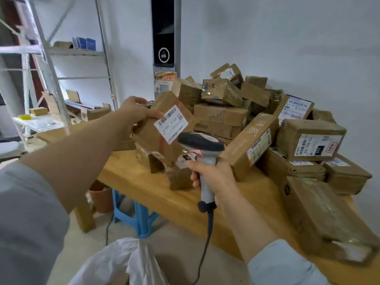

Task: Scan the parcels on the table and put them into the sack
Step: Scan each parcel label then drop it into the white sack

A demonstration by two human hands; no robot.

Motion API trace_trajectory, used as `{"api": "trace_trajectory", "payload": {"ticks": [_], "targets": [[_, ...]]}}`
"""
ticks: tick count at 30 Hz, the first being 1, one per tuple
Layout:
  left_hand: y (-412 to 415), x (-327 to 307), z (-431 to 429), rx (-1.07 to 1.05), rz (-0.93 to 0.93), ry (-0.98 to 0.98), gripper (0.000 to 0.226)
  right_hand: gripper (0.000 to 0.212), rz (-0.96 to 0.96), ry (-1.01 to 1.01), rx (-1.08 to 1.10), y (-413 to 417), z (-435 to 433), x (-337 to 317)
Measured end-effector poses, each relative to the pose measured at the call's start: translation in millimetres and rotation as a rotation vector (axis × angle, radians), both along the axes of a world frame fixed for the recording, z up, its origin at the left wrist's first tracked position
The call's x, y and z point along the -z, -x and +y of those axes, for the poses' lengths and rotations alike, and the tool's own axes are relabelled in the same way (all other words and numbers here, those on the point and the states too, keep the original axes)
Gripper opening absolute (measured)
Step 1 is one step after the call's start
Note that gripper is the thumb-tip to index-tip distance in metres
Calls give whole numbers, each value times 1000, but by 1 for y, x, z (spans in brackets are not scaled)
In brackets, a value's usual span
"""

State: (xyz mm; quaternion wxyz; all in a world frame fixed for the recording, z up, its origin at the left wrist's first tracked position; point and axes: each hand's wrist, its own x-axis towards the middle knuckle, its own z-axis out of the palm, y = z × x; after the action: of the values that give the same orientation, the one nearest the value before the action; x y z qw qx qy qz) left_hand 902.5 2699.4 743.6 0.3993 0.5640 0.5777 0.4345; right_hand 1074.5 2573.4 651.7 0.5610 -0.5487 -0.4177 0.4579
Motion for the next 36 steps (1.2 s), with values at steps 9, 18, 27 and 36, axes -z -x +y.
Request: {"api": "trace_trajectory", "payload": {"ticks": [9,18,27,36], "targets": [[100,14,-39,-58,180,-48,42,13,-166,-3,-159,73,-18,20],[161,55,-55,-155,188,20,44,17,-196,-58,-172,112,-19,46],[178,71,-56,-179,153,52,45,13,-278,-63,-245,124,-17,46],[188,78,-54,-179,179,80,47,14,-302,-36,-317,132,-21,37]]}}
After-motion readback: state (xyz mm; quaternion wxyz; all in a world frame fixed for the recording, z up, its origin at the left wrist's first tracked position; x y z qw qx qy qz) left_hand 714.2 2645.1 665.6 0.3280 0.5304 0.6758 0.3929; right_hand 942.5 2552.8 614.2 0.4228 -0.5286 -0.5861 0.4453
